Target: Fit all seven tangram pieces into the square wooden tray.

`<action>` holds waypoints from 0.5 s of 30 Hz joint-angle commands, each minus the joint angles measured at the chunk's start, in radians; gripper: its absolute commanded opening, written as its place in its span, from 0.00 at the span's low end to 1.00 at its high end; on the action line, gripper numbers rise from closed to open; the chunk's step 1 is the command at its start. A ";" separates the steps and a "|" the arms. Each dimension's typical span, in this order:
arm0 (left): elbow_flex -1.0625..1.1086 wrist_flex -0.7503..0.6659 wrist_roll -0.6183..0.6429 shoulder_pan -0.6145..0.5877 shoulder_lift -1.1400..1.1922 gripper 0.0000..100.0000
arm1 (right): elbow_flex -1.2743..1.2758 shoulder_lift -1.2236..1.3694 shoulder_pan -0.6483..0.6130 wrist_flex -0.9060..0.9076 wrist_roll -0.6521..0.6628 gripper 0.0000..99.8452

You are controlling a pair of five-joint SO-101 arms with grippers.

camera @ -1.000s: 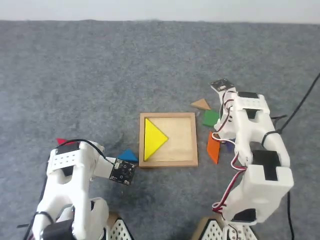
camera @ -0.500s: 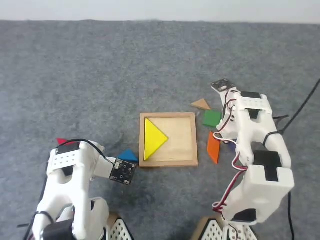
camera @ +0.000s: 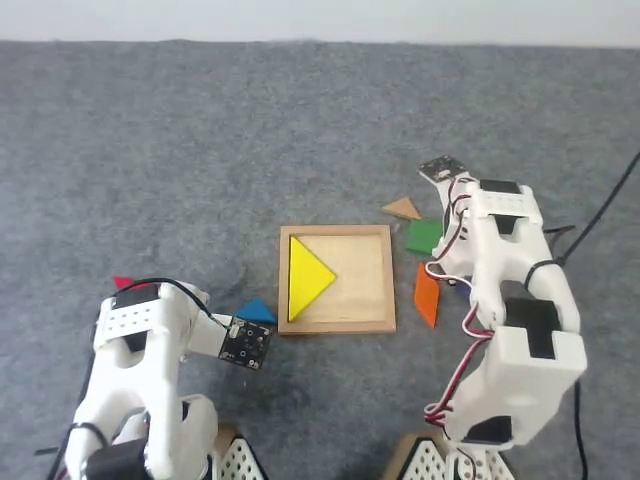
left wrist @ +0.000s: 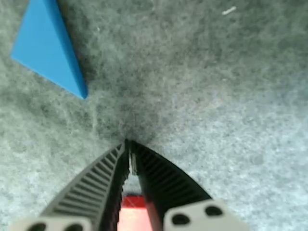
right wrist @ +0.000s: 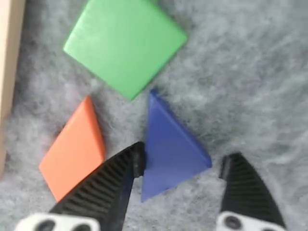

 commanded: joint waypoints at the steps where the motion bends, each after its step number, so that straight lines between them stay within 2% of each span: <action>1: 0.002 -0.014 0.008 0.002 -0.025 0.01 | -0.028 0.001 -0.019 0.013 0.017 0.17; 8: 0.002 -0.014 0.008 0.002 -0.025 0.01 | -0.028 -0.007 -0.019 0.016 0.017 0.17; 15: 0.002 -0.014 0.008 0.002 -0.025 0.01 | -0.091 -0.010 -0.018 0.116 0.011 0.17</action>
